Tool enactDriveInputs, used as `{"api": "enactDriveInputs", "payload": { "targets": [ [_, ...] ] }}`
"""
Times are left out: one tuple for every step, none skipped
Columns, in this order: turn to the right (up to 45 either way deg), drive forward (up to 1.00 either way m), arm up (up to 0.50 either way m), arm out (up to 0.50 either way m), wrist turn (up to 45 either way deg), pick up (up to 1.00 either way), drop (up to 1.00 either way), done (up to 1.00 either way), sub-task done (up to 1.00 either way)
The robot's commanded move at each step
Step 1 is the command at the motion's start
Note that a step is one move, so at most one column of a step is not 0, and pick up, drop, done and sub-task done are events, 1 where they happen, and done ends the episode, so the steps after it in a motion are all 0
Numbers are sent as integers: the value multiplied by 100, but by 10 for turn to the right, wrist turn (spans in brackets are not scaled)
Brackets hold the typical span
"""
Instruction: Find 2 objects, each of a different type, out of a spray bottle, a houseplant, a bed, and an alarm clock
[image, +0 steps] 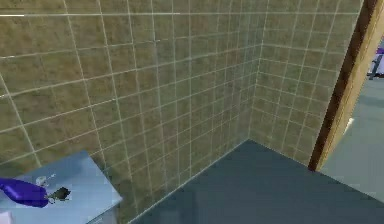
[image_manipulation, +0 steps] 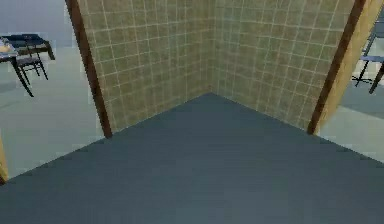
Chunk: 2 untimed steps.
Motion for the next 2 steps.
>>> {"api": "enactDriveInputs", "payload": {
  "targets": [
    [450, 0, 0, 0, 0, 0, 0, 0, 0],
    [30, 0, 0, 0, 0, 0, 0, 0, 0]
  ]
}}
